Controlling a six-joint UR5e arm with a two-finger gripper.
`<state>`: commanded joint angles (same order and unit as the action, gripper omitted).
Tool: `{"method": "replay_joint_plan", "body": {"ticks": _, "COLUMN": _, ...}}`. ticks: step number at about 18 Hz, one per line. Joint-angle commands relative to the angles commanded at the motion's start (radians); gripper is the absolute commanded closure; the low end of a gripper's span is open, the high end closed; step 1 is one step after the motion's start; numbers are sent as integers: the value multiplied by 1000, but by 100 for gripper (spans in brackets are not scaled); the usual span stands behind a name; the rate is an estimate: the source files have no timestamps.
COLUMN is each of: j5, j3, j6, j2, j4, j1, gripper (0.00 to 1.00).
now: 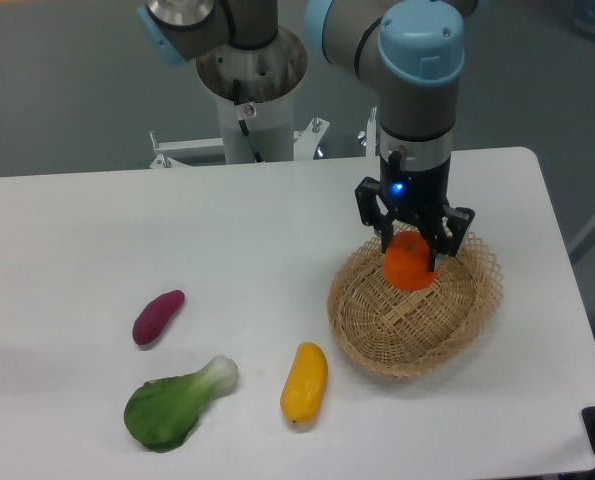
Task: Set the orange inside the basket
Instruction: 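Lower the held orange down into the wicker basket with the gripper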
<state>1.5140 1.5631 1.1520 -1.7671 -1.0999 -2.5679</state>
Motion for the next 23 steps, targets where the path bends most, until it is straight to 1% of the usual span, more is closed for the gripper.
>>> {"method": "replay_joint_plan", "body": {"ticks": 5, "j5": 0, "j3": 9, "j6": -2, "j2": 0, "j4": -5, "j1": 3, "gripper": 46}}
{"method": "replay_joint_plan", "body": {"ticks": 8, "j5": 0, "j3": 57, "j6": -2, "j2": 0, "j4": 3, "j1": 2, "gripper": 46}}
{"method": "replay_joint_plan", "body": {"ticks": 10, "j5": 2, "j3": 75, "j6": -3, "j2": -8, "j4": 34, "j1": 5, "gripper": 46}}
{"method": "replay_joint_plan", "body": {"ticks": 11, "j5": 2, "j3": 89, "j6": -3, "j2": -14, "j4": 60, "j1": 5, "gripper": 46}}
{"method": "replay_joint_plan", "body": {"ticks": 14, "j5": 2, "j3": 150, "j6": -3, "j2": -21, "j4": 173, "j1": 2, "gripper": 46}}
{"method": "replay_joint_plan", "body": {"ticks": 15, "j5": 2, "j3": 167, "j6": -3, "j2": -32, "j4": 211, "j1": 2, "gripper": 46}}
{"method": "replay_joint_plan", "body": {"ticks": 17, "j5": 2, "j3": 190, "j6": -5, "j2": -60, "j4": 261, "j1": 2, "gripper": 46}}
{"method": "replay_joint_plan", "body": {"ticks": 18, "j5": 3, "j3": 201, "j6": -6, "j2": -70, "j4": 271, "j1": 2, "gripper": 46}}
{"method": "replay_joint_plan", "body": {"ticks": 22, "j5": 3, "j3": 221, "j6": -21, "j2": -113, "j4": 267, "j1": -18, "gripper": 46}}
{"method": "replay_joint_plan", "body": {"ticks": 23, "j5": 2, "j3": 225, "j6": -47, "j2": -120, "j4": 267, "j1": -29, "gripper": 46}}
